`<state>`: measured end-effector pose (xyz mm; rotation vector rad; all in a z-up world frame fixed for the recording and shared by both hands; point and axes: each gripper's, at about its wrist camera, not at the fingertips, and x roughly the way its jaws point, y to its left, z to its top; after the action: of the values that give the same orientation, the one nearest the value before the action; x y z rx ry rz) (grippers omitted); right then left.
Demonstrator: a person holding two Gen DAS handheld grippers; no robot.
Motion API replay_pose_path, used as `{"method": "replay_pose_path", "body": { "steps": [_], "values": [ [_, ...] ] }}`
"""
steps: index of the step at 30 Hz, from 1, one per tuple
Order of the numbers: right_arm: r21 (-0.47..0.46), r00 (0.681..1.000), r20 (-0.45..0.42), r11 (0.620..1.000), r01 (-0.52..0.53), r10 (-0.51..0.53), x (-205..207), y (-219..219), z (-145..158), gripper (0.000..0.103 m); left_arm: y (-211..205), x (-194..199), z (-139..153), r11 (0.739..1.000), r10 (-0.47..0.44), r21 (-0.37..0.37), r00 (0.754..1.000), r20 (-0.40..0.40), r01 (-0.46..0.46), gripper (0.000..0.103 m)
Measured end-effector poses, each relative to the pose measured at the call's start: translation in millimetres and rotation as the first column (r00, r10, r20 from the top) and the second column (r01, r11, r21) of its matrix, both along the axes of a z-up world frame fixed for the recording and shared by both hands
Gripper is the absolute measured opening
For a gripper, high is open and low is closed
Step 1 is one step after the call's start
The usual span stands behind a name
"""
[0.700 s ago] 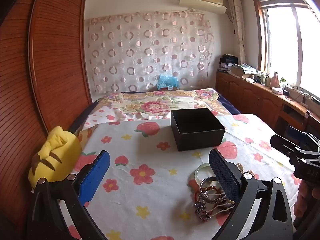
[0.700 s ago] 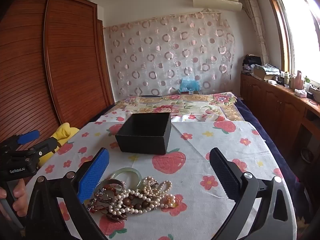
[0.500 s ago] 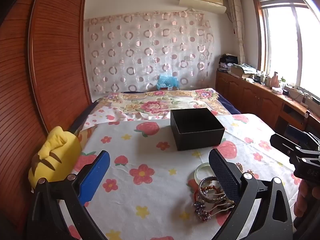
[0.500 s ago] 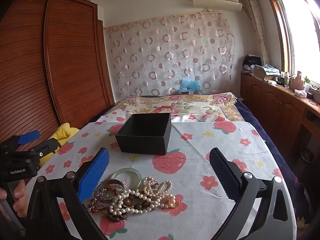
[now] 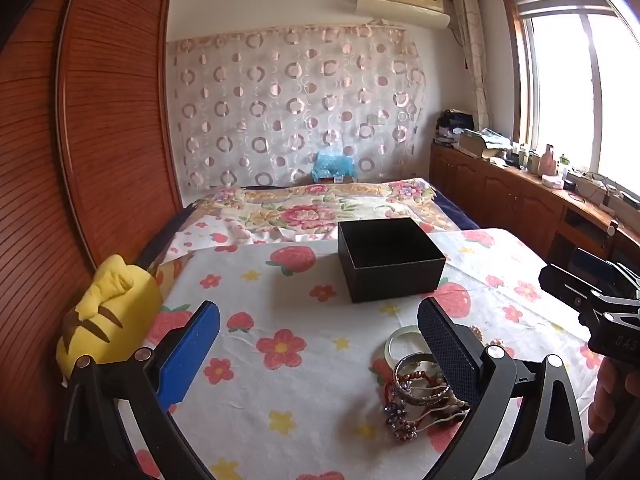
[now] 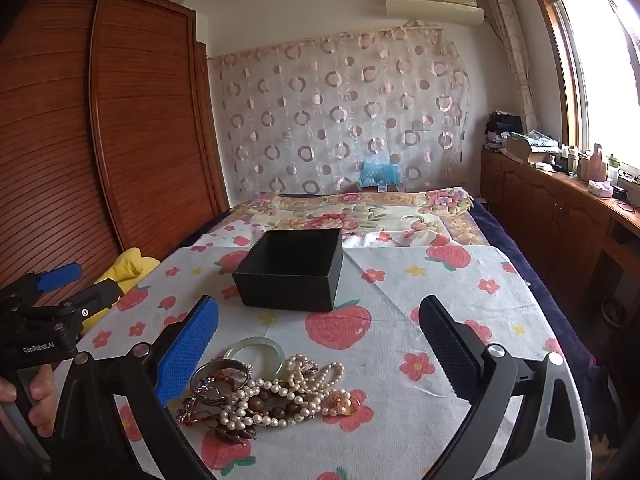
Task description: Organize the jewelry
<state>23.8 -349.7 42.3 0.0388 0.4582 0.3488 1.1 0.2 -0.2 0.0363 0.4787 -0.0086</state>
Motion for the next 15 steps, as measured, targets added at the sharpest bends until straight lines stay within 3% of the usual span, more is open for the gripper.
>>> {"method": "replay_pose_path", "body": {
  "steps": [15],
  "values": [
    [0.001, 1.000, 0.003, 1.000, -0.001, 0.001, -1.3, 0.4, 0.6, 0.101, 0.1, 2.0, -0.4, 1.000, 0.001, -0.001, 1.000, -0.002, -0.001, 0.095]
  ]
}}
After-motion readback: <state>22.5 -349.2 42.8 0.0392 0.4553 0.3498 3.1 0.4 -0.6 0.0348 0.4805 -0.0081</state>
